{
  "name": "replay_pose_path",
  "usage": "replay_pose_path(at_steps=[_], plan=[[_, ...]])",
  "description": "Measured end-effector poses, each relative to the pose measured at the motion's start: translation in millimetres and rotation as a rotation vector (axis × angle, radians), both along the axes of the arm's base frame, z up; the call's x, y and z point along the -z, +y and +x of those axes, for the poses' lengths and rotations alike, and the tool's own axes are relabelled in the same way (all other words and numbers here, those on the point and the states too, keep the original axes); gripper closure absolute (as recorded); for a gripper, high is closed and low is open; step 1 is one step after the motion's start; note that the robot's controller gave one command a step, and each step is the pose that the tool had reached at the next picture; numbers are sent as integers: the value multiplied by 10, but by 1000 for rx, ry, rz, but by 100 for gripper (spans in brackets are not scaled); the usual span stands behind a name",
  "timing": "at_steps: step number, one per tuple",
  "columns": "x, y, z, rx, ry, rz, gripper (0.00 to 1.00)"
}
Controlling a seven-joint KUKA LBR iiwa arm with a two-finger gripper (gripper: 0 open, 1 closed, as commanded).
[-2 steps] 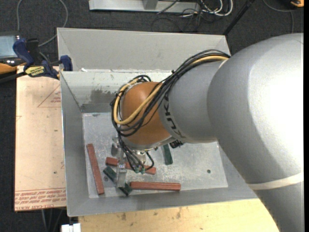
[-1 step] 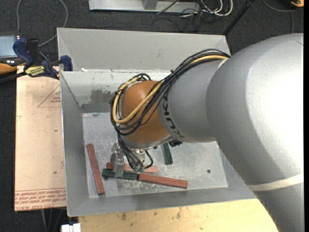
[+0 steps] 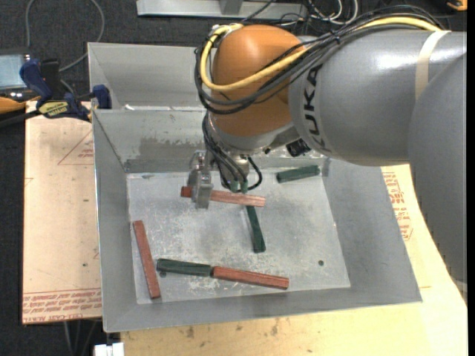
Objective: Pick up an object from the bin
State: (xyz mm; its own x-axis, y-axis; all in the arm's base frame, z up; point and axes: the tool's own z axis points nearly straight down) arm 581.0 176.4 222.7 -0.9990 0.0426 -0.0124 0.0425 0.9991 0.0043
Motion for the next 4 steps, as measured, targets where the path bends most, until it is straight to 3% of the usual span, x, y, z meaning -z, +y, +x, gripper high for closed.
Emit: replay_pose_path(at_steps=[1, 2, 3, 4], plan=[[451, -180, 376, -298, 10, -5, 100], [-180, -374, 407, -316, 1, -5, 100], [666, -35, 340, -645, 14, -5, 100], [-329, -77, 405, -609, -2, -7, 100]])
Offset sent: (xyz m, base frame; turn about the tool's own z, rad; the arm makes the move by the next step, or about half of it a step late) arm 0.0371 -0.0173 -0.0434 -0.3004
